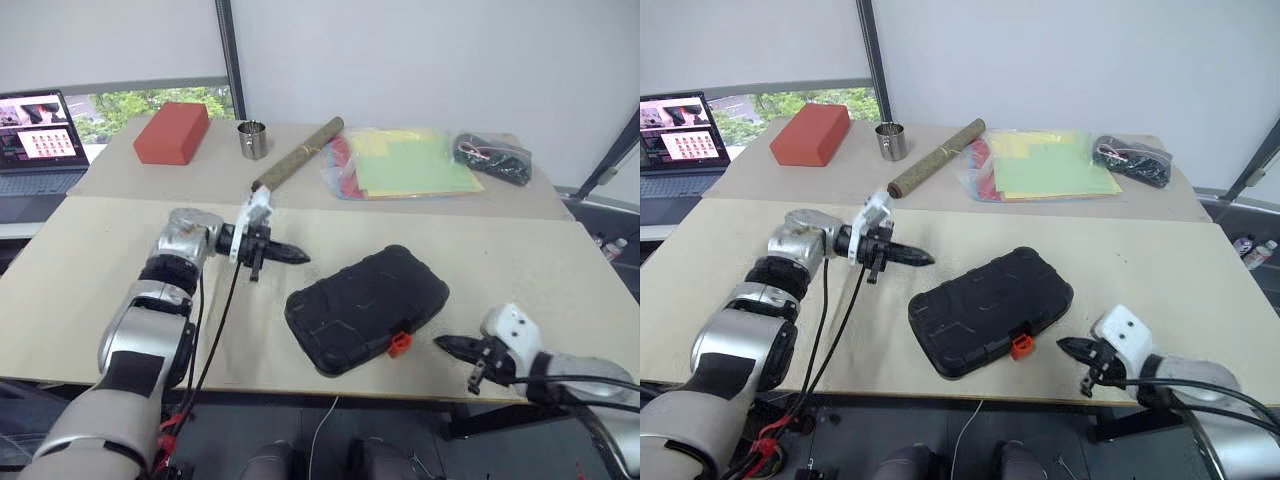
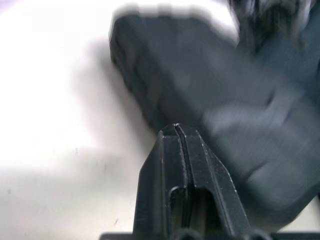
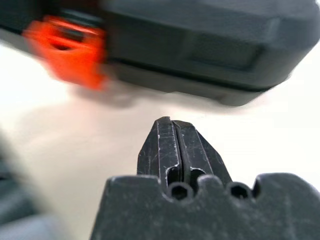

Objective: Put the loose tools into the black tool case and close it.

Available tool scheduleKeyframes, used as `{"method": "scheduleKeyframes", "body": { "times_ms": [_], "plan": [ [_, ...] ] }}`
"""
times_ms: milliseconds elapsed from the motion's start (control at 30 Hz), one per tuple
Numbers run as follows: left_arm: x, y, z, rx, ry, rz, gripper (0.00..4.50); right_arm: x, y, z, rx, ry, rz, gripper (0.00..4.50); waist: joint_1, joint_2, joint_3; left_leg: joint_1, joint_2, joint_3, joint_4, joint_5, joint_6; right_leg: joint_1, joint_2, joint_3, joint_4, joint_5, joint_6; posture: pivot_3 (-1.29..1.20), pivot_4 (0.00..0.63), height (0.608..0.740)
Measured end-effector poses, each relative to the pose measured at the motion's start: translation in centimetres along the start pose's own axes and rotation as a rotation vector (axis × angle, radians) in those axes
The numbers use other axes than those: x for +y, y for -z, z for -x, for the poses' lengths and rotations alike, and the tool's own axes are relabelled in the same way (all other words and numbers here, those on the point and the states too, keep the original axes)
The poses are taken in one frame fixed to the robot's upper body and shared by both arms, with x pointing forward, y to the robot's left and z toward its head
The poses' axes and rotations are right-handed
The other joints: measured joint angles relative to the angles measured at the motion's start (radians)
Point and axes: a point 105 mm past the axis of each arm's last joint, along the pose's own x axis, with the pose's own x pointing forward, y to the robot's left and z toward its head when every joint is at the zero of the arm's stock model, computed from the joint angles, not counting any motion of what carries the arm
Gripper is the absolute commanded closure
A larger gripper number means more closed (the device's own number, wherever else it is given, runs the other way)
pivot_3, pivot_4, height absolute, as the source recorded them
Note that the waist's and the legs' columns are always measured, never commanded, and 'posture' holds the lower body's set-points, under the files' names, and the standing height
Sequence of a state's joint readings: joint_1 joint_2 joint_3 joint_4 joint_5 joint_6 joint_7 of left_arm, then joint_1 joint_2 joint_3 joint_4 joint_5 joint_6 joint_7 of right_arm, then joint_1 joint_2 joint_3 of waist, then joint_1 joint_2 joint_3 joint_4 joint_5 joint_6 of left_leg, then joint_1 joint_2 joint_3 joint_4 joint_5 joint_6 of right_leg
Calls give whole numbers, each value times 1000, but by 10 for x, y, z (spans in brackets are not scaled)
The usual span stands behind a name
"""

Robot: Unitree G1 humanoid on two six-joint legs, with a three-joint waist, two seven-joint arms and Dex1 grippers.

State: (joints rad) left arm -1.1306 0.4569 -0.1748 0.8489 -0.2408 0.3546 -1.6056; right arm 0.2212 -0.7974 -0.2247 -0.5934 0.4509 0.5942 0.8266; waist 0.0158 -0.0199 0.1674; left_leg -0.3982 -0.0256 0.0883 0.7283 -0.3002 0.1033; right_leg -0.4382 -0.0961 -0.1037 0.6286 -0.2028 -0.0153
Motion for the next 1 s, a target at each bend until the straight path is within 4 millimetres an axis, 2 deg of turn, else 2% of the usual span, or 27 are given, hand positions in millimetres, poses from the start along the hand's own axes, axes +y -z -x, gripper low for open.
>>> {"method": "scheduleKeyframes", "body": {
  "times_ms": [100,167,233,333,500,700,867,1000],
  "plan": [
    [-16,-2,-23,53,94,-95,4489,13,-5,-2,-6,-42,-7,4500,1,1,-1,5,0,1,0,-1,1,3,-1,4,0,0,1,0,150,736],
    [-25,17,-45,106,158,-123,4489,15,-4,-8,2,-36,-22,4500,1,1,-1,6,0,1,0,-1,1,4,-1,5,0,0,1,0,150,736],
    [-28,34,-59,164,181,-156,4489,17,-3,-16,6,-35,-22,4500,1,1,0,5,0,2,0,-1,1,1,0,6,1,0,0,0,150,736],
    [-30,33,-72,199,193,-291,4489,16,2,-27,26,-26,-37,4500,2,2,-1,5,0,3,0,-1,1,1,-1,6,1,1,-1,0,150,736],
    [-30,32,-81,243,192,-518,4489,9,10,-44,57,5,-41,4500,7,3,-2,6,0,3,0,-1,1,1,-1,6,1,1,-1,0,150,736],
    [-27,33,-84,248,182,-609,4489,8,4,-56,22,11,-74,4500,9,3,-3,7,0,3,0,-1,2,3,-1,6,1,1,-1,0,150,736],
    [-25,32,-89,249,172,-670,4489,6,-5,-57,-10,3,-108,4500,-3,3,-3,7,1,4,0,-1,2,2,0,6,1,2,-2,0,150,736],
    [-23,28,-93,300,174,-834,4489,2,-10,-54,-16,4,-144,4500,-4,3,-3,7,2,5,0,-2,2,2,-1,6,1,2,-3,0,150,736]
  ]
}}
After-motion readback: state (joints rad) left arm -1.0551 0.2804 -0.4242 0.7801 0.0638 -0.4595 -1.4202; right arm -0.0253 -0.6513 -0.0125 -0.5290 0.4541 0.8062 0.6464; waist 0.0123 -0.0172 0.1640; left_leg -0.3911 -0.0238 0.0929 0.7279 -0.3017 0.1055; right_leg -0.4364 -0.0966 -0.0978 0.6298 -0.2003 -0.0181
